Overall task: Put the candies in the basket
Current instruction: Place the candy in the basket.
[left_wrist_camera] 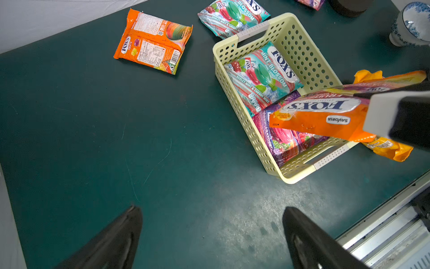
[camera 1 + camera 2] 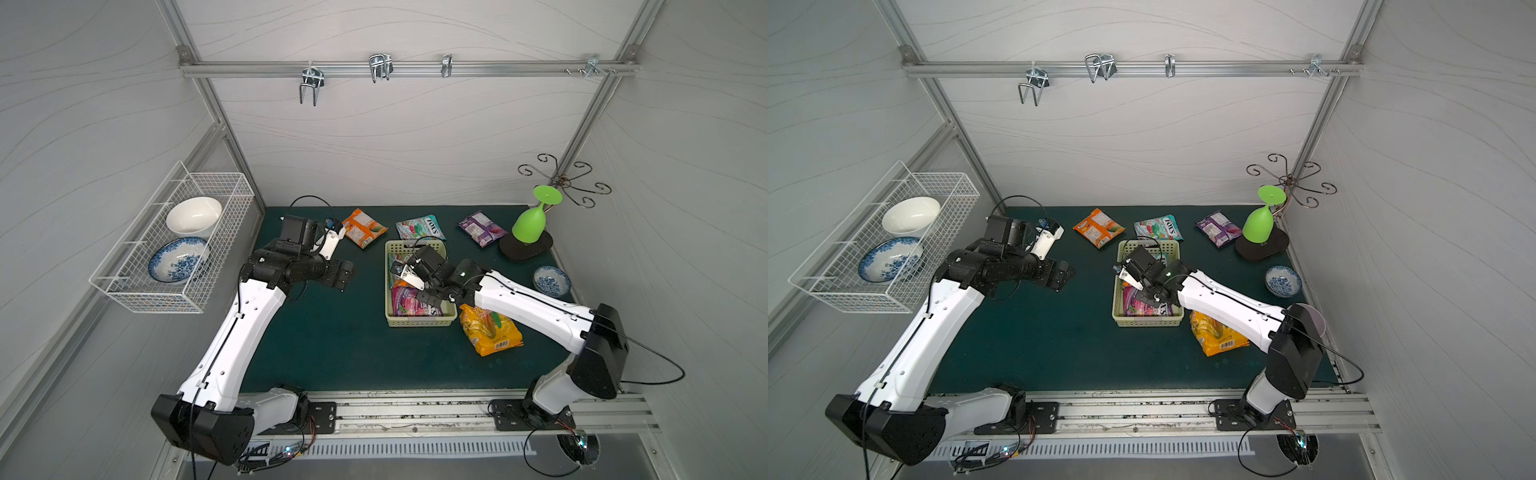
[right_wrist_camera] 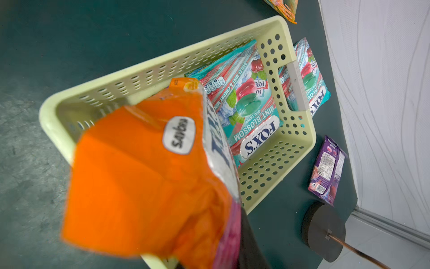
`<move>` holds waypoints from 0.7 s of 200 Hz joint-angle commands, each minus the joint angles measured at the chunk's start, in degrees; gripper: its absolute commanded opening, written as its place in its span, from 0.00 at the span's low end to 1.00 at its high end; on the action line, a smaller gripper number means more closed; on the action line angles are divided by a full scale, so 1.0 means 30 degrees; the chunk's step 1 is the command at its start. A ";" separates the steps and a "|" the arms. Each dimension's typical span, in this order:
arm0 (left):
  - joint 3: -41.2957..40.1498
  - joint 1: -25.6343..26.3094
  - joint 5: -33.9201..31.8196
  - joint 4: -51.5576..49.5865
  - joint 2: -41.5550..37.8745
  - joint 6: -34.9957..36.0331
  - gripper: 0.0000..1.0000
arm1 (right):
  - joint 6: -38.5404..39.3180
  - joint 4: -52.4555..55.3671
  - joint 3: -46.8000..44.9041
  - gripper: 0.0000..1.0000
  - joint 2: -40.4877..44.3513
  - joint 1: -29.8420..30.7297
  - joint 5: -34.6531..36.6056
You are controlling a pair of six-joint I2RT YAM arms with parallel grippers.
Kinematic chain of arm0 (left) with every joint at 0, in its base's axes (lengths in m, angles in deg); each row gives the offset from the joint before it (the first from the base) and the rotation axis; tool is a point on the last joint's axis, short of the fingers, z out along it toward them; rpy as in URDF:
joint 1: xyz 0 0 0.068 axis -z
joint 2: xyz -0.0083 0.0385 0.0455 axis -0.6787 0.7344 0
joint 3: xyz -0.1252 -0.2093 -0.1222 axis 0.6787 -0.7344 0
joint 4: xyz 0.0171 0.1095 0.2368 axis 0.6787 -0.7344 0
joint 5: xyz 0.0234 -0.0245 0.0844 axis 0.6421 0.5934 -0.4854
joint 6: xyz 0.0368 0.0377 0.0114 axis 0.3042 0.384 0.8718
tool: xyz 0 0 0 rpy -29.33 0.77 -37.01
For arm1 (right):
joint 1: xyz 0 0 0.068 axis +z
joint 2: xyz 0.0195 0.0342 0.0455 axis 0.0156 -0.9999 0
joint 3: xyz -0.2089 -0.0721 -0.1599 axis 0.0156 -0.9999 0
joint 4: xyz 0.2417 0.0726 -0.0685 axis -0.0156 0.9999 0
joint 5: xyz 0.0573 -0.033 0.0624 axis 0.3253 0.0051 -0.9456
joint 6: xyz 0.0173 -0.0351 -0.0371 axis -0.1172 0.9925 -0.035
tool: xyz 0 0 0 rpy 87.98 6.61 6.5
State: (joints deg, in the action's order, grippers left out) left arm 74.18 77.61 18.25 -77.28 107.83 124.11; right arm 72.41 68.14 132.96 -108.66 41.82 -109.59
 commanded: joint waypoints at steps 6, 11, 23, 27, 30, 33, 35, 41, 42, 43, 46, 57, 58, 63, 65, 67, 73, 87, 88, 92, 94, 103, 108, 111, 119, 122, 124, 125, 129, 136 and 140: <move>0.1653 0.0365 0.0222 0.0216 0.0057 -0.0443 0.00 | 0.1058 -0.1338 -0.0015 0.81 -0.0245 0.0225 -0.1815; 0.1700 0.0412 0.0358 0.0207 0.0083 -0.0487 0.00 | 0.1177 -0.1435 -0.0068 0.79 -0.0303 0.0204 -0.1898; 0.1813 0.0544 0.0440 0.0208 0.0132 -0.0615 0.00 | 0.1266 -0.1651 -0.0234 0.77 -0.0431 0.0211 -0.1946; 0.1899 0.0602 0.0391 0.0180 0.0170 -0.0653 0.00 | 0.1221 -0.1747 -0.0278 0.77 -0.0495 0.0211 -0.1925; 0.1973 0.0641 0.0349 0.0158 0.0178 -0.0700 0.00 | 0.1184 -0.1852 -0.0304 0.76 -0.0536 0.0205 -0.2008; 0.2052 0.0690 0.0293 0.0156 0.0201 -0.0764 0.00 | 0.1128 -0.1946 -0.0333 0.75 -0.0567 0.0204 -0.2073; 0.2085 0.0705 0.0287 0.0134 0.0203 -0.0797 0.00 | 0.1083 -0.2020 -0.0354 0.74 -0.0601 0.0204 -0.2150; 0.2246 0.0735 0.0349 0.0083 0.0229 -0.0866 0.00 | 0.0955 -0.2160 -0.0371 0.72 -0.0721 0.0233 -0.2318; 0.2259 0.0737 0.0375 0.0071 0.0216 -0.0876 0.00 | 0.0933 -0.2170 -0.0371 0.72 -0.0755 0.0248 -0.2344; 0.2295 0.0738 0.0388 0.0050 0.0225 -0.0896 0.00 | 0.0922 -0.2190 -0.0356 0.72 -0.0772 0.0255 -0.2358; 0.2348 0.0739 0.0455 0.0032 0.0232 -0.0961 0.00 | 0.0887 -0.2230 -0.0343 0.71 -0.0823 0.0309 -0.2399; 0.2389 0.0739 0.0851 -0.0077 0.0211 -0.1076 0.00 | 0.0960 -0.2304 -0.0368 0.67 -0.0948 0.0521 -0.2459; 0.2389 0.0739 0.0905 -0.0082 0.0193 -0.1084 0.00 | 0.0965 -0.2316 -0.0384 0.67 -0.0956 0.0524 -0.2430; 0.2347 0.0739 0.1075 -0.0116 0.0193 -0.1143 0.00 | 0.1013 -0.2392 -0.0465 0.65 -0.0961 0.0626 -0.2321; 0.2350 0.0739 0.1134 -0.0102 0.0201 -0.1170 0.00 | 0.1039 -0.2431 -0.0504 0.63 -0.0986 0.0646 -0.2344; 0.2350 0.0754 0.1171 -0.0098 0.0203 -0.1199 0.00 | 0.1068 -0.2463 -0.0536 0.62 -0.0999 0.0680 -0.2320; 0.2373 0.0762 0.1221 -0.0088 0.0225 -0.1287 0.00 | 0.1087 -0.2553 -0.0643 0.55 -0.1020 0.0719 -0.2298; 0.2529 0.0768 0.1038 -0.0086 0.0262 -0.1466 0.00 | 0.1196 -0.2451 -0.0595 0.23 -0.1100 0.0731 -0.2545; 0.2547 0.0768 0.1013 -0.0087 0.0262 -0.1484 0.00 | 0.1215 -0.2418 -0.0570 0.21 -0.1106 0.0731 -0.2546; 0.2582 0.0768 0.0949 -0.0084 0.0262 -0.1526 0.00 | 0.1280 -0.2276 -0.0498 0.14 -0.1113 0.0731 -0.2561; 0.2555 0.0768 0.0912 -0.0079 0.0248 -0.1530 0.00 | 0.1326 -0.2197 -0.0461 0.10 -0.1126 0.0738 -0.2580; 0.2456 0.0768 0.0790 -0.0088 0.0179 -0.1560 0.00 | 0.1546 -0.1753 -0.0343 0.00 -0.1060 0.0735 -0.2471; 0.2300 0.0768 0.0718 -0.0003 0.0121 -0.1586 0.00 | 0.1716 -0.1622 -0.0410 0.00 -0.0969 0.0743 -0.2321; 0.2188 0.0768 0.0672 0.0077 0.0087 -0.1611 0.00 | 0.1777 -0.1573 -0.0489 0.00 -0.0877 0.0732 -0.2233; 0.1939 0.0768 0.0405 0.0292 -0.0011 -0.1745 0.05 | 0.2017 -0.1494 -0.0734 0.00 -0.0639 0.0736 -0.1927; 0.1850 0.0768 0.0289 0.0388 -0.0035 -0.1810 0.09 | 0.2111 -0.1465 -0.0844 0.00 -0.0536 0.0746 -0.1810; 0.1815 0.0768 0.0227 0.0427 -0.0054 -0.1857 0.12 | 0.2156 -0.1416 -0.0899 0.00 -0.0462 0.0742 -0.1733; 0.1809 0.0768 0.0183 0.0448 -0.0071 -0.1885 0.14 | 0.2178 -0.1403 -0.0928 0.00 -0.0420 0.0736 -0.1671; 0.1804 0.0768 0.0051 0.0490 -0.0103 -0.1978 0.19 | 0.2267 -0.1279 -0.0976 0.00 -0.0310 0.0731 -0.1483; 0.1829 0.0768 -0.0098 0.0563 -0.0183 -0.2154 0.27 | 0.2463 -0.0875 -0.0921 0.00 -0.0144 0.0734 -0.1209; 0.1833 0.0754 -0.0171 0.0557 -0.0219 -0.2264 0.32 | 0.2581 -0.0567 -0.0809 0.00 -0.0108 0.0731 -0.1011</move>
State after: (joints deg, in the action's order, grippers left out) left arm 78.62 79.67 18.86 -78.71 108.40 119.28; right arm 77.22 62.75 131.12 -111.35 43.86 -115.18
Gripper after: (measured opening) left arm 0.215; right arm 0.124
